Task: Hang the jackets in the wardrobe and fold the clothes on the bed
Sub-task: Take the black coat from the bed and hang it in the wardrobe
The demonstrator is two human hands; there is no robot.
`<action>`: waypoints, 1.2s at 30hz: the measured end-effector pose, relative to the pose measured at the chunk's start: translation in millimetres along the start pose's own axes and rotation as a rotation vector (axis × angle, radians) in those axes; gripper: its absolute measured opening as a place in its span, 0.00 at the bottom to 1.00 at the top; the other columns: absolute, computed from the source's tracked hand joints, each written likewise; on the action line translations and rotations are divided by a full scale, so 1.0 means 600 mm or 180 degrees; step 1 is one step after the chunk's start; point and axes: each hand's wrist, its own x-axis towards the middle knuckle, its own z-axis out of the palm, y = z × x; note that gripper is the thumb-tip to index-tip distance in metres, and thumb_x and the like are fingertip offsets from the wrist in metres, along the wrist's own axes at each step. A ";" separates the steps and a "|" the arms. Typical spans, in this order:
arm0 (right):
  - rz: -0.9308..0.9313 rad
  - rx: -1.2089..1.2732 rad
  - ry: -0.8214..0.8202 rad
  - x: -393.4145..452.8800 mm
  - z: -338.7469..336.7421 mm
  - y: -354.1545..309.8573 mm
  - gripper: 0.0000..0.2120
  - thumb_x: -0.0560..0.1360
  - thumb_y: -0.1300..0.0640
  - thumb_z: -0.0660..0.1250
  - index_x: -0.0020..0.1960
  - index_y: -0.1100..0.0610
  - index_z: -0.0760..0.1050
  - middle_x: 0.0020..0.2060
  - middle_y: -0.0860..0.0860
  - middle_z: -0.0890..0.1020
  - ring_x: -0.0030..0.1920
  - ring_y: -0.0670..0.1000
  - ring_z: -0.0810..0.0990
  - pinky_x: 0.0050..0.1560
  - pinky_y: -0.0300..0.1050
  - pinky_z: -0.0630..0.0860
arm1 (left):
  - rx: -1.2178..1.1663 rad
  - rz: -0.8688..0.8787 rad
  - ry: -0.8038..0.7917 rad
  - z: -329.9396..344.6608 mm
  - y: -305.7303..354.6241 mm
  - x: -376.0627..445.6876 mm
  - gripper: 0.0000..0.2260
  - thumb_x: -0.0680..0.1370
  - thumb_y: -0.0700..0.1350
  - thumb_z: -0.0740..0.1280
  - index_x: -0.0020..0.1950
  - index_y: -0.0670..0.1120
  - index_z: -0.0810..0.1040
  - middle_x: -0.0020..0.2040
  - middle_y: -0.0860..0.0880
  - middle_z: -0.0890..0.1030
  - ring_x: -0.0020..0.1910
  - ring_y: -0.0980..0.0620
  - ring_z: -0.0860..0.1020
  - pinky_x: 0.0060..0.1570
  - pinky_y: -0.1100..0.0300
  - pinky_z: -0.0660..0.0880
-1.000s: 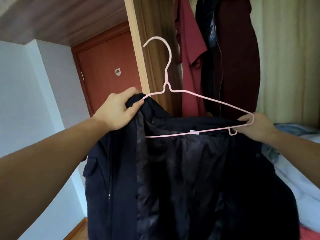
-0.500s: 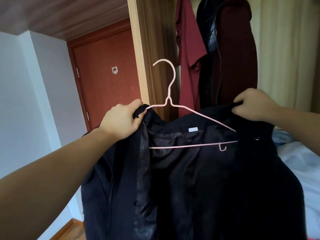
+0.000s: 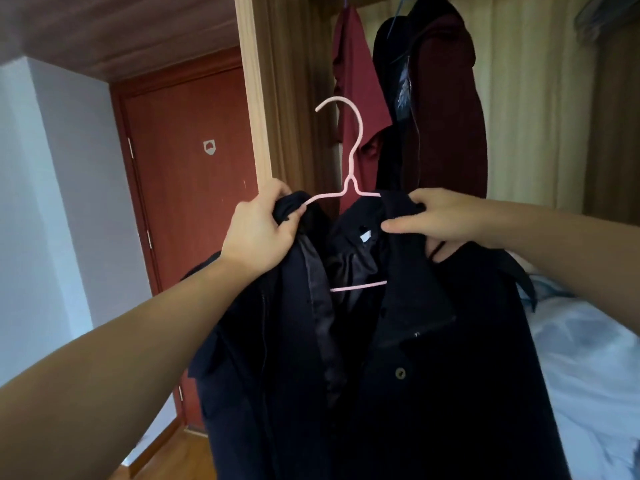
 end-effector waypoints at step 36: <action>0.0181 0.0145 -0.0061 0.003 0.056 -0.065 0.18 0.78 0.47 0.62 0.34 0.56 0.70 0.18 0.45 0.67 0.18 0.43 0.59 0.18 0.34 0.55 | 0.1417 -0.0530 -0.1614 -0.026 -0.042 -0.010 0.09 0.76 0.53 0.68 0.54 0.53 0.75 0.53 0.48 0.80 0.52 0.41 0.78 0.49 0.50 0.75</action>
